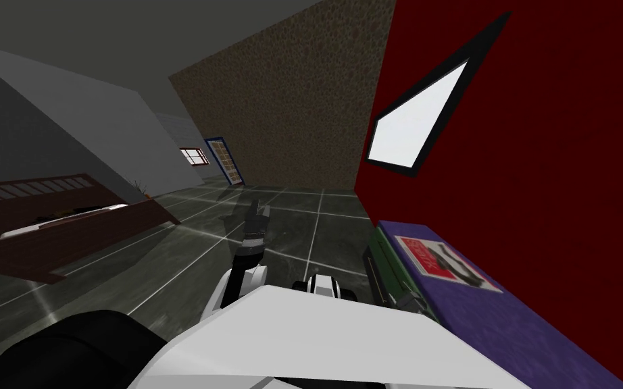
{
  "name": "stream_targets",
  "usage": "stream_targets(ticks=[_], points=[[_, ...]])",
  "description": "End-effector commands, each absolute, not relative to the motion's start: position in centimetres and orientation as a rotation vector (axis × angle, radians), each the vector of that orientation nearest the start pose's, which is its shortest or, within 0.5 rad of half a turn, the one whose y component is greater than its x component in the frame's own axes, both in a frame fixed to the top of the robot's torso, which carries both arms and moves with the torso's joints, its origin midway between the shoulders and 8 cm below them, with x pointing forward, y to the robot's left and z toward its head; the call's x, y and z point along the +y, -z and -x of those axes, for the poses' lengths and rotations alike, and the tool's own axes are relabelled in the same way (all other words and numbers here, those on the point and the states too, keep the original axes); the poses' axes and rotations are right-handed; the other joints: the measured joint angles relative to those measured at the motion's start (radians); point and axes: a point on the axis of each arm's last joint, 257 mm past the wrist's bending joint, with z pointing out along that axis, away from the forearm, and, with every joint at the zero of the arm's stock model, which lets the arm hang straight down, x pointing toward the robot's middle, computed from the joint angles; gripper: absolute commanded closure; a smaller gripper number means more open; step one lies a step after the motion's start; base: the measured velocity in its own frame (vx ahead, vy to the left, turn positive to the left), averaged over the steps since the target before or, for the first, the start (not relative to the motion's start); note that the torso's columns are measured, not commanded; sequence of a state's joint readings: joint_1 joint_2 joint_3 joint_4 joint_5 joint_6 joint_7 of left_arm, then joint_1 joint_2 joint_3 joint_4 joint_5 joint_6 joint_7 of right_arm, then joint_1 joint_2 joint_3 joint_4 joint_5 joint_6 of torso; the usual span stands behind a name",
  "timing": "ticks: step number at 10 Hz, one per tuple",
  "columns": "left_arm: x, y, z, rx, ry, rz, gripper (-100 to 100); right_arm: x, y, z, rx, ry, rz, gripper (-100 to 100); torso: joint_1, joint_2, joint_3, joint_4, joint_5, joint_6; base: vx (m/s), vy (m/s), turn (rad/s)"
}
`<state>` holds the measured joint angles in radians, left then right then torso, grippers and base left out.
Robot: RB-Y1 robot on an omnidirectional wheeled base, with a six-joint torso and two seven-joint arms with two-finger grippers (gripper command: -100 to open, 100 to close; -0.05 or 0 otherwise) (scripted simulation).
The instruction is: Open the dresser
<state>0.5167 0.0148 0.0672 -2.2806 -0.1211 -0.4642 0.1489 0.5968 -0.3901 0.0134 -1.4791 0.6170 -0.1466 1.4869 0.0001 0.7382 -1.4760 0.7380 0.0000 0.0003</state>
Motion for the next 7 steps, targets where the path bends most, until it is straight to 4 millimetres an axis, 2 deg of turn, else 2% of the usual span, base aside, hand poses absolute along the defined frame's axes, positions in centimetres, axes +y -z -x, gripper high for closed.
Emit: stream_targets(ticks=[1,4,7], points=[[29.0,-1.2,-34.7,0.689,1.276,0.667,0,-42.5,48.7,-23.6,2.065,0.673,1.034,-100,0.000,0.000,0.000,0.000,0.000,0.000,0.046,-0.015,0.185],[29.0,-1.2,-34.7,0.689,1.276,0.667,0,-43.5,49.5,-22.5,2.069,0.716,1.130,-100,0.000,0.000,0.000,0.000,0.000,0.000,0.034,-0.018,0.083],[29.0,-1.2,-34.7,0.689,1.276,0.667,0,-46.1,51.4,-19.5,2.085,0.793,1.332,-100,0.000,-0.001,0.000,0.000,0.000,0.000,0.040,-0.017,0.135]])
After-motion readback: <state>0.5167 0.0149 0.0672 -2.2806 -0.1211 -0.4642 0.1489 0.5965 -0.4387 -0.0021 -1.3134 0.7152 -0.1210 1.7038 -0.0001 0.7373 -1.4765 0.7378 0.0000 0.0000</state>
